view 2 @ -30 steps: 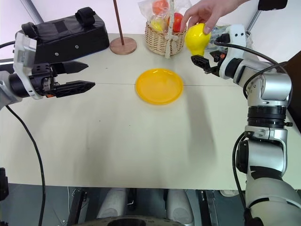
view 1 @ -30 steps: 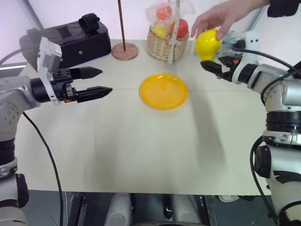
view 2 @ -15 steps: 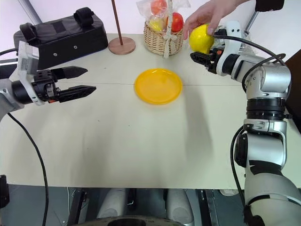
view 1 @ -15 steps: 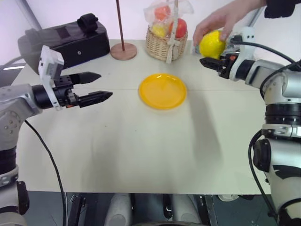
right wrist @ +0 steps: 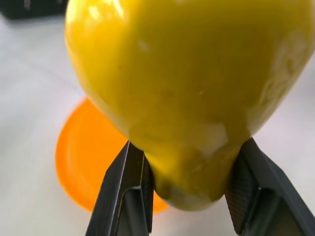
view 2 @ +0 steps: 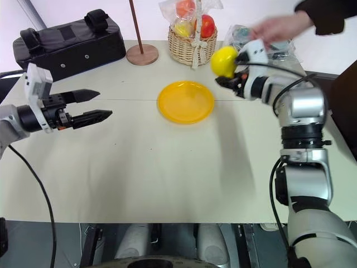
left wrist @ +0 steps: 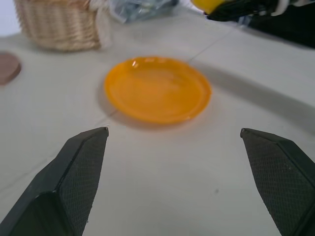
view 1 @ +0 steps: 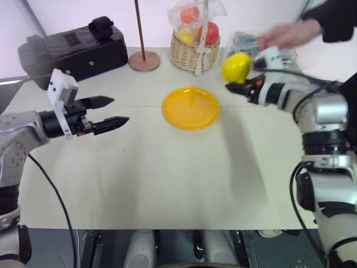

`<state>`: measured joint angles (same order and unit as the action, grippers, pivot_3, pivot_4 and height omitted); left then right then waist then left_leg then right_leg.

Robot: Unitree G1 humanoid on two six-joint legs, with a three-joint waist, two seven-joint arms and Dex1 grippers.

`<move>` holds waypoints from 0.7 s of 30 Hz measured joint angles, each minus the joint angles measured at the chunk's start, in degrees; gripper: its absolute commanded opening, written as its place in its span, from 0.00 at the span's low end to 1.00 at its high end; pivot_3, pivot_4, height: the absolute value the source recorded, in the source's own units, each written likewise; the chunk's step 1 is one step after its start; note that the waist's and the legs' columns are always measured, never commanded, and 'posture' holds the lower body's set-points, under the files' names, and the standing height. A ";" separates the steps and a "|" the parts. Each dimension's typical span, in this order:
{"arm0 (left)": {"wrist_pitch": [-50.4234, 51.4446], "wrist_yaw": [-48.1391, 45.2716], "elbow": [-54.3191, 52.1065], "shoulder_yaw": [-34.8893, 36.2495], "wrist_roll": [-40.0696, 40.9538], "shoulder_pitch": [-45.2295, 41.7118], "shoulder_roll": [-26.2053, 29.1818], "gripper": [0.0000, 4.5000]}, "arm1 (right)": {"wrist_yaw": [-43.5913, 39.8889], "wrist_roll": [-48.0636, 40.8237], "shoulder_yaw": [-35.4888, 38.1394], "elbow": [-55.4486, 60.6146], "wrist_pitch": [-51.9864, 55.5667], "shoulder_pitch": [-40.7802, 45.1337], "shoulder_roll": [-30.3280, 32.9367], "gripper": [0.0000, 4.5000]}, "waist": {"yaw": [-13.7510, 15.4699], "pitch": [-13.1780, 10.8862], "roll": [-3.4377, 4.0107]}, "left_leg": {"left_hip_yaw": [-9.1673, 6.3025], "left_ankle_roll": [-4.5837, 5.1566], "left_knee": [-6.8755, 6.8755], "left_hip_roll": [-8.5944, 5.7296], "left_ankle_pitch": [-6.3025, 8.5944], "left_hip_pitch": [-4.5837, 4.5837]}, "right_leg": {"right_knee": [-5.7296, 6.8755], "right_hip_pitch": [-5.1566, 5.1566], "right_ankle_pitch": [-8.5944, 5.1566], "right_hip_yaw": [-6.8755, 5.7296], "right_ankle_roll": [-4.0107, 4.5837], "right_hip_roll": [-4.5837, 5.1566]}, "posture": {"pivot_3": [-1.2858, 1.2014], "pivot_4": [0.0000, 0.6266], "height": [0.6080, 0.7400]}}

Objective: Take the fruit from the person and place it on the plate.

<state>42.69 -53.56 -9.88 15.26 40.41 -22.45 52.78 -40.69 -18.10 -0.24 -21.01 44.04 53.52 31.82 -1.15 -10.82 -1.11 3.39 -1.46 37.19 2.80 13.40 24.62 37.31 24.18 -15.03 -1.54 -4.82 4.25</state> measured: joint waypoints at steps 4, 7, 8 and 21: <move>-0.76 0.63 -1.29 0.11 -2.50 6.07 0.56 1.00 | 0.42 4.59 -5.17 -1.74 -7.76 -1.99 -4.17 0.28 | 0.08 0.00 0.01 | 0.02 0.00 0.01 0.00 0.00 0.08 | 0.02 0.10 0.00 0.03 0.00 0.00 | 0.52 0.24 1.00; -1.23 1.63 -2.40 0.15 -4.69 9.07 1.40 1.00 | 0.97 7.02 -6.30 -4.99 -13.12 -1.96 -6.43 0.28 | 0.38 0.00 0.00 | 0.02 -0.01 0.03 -0.01 0.00 0.08 | 0.02 0.09 0.00 0.02 0.00 0.02 | 0.52 0.24 1.00; -1.02 2.34 -2.86 0.27 -4.72 9.52 1.12 1.00 | 1.20 8.00 -6.42 -7.05 -15.34 -1.75 -7.33 0.28 | 0.53 0.00 0.00 | 0.00 -0.01 0.04 -0.01 0.00 0.10 | 0.01 0.09 0.00 0.01 0.01 0.02 | 0.52 0.24 1.00; 1.87 7.75 -9.61 2.62 -1.00 10.29 -2.11 1.00 | 1.79 12.96 -6.37 -23.71 -26.72 4.38 -12.22 0.71 | 0.08 0.00 0.00 | 0.00 -0.02 0.03 -0.01 -0.01 0.10 | 0.04 0.10 0.01 0.01 0.01 0.03 | 0.52 0.24 1.00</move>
<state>44.56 -45.81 -19.49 17.88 39.41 -12.16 50.67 -38.89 -5.14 -6.61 -44.71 17.32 57.90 19.59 -1.07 -10.81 -1.11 3.39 -1.48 37.22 2.79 13.39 24.72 37.34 24.28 -15.02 -1.53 -4.81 4.28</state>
